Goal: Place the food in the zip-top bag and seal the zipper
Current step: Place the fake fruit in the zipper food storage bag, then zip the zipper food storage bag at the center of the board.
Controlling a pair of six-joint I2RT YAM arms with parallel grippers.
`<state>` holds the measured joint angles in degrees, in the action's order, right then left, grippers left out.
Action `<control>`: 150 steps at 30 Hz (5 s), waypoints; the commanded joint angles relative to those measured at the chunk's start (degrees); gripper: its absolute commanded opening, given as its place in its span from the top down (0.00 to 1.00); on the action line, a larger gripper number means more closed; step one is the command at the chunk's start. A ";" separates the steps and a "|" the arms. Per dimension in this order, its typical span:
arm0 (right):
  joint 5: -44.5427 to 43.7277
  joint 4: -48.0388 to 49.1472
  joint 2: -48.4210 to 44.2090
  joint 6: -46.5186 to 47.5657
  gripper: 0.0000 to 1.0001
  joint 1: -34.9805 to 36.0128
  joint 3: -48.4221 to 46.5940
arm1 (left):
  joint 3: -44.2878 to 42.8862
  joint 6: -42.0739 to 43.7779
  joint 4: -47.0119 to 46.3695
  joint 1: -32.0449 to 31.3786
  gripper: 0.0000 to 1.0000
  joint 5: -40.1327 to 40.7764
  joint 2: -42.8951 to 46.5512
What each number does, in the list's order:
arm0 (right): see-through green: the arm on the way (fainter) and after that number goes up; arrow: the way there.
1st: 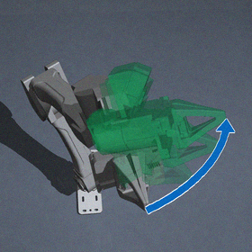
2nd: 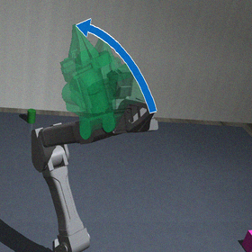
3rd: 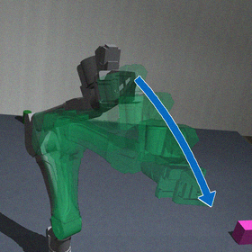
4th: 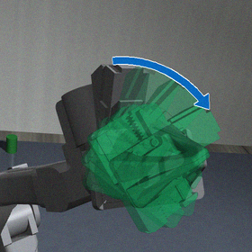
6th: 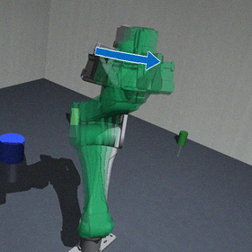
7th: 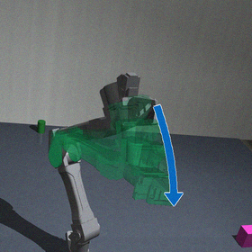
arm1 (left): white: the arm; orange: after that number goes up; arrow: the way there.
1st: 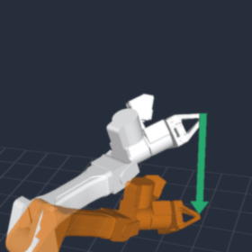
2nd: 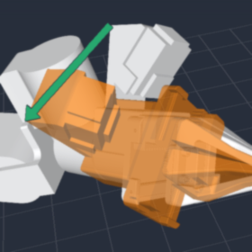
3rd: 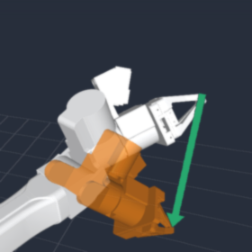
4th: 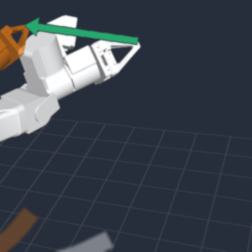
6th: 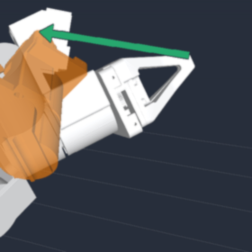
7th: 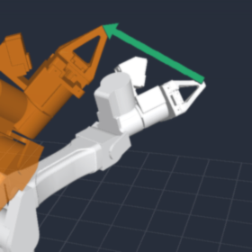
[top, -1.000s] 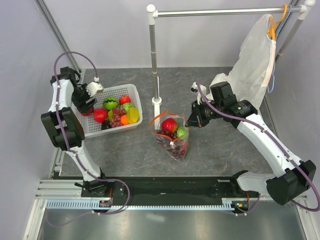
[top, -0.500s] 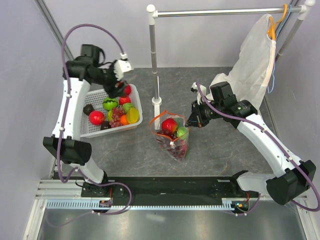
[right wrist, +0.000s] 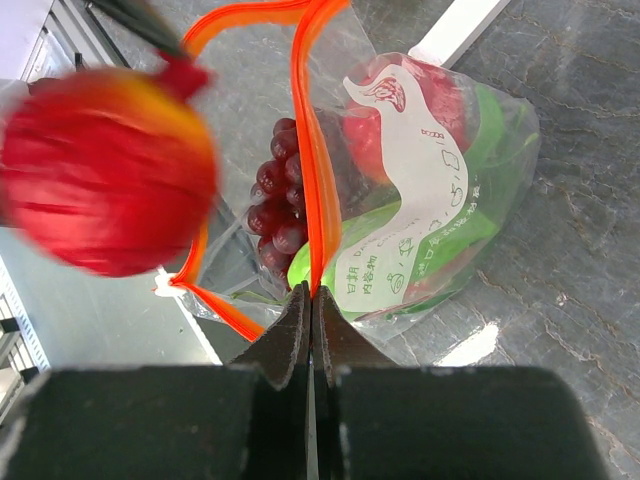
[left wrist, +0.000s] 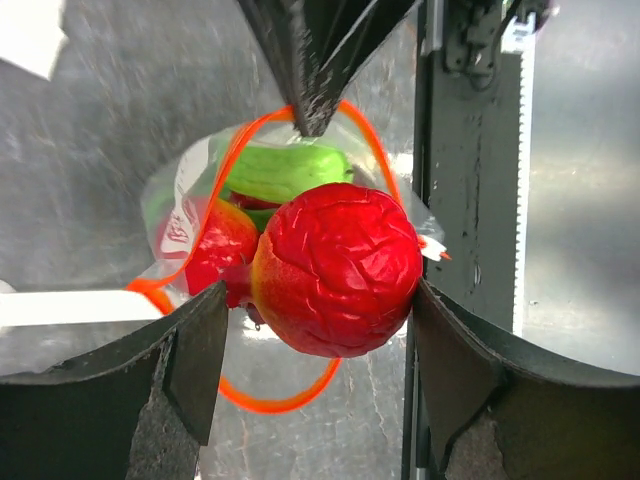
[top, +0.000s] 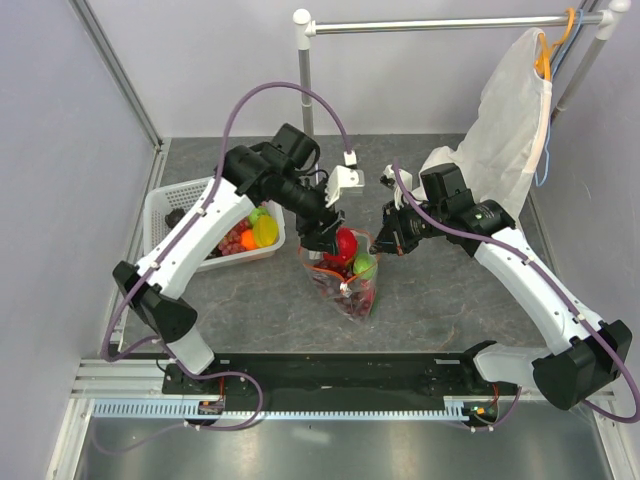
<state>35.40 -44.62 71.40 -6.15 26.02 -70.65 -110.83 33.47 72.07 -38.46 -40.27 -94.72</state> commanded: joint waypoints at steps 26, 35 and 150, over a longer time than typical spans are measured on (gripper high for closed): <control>4.24 2.87 1.55 2.29 1.00 -0.01 -4.05 | 30.75 26.99 -15.20 -7.15 0.15 5.37 16.06; 5.91 4.10 2.96 3.08 1.00 0.08 -5.28 | 32.96 25.77 -17.93 -11.02 0.65 6.70 14.91; 9.69 26.95 -23.41 22.50 1.00 -1.76 21.35 | 25.74 -5.09 -43.78 -11.73 0.71 4.24 8.41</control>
<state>45.01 -20.53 49.23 17.08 24.16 -47.51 -83.83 26.79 30.26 -50.00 -36.07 -86.96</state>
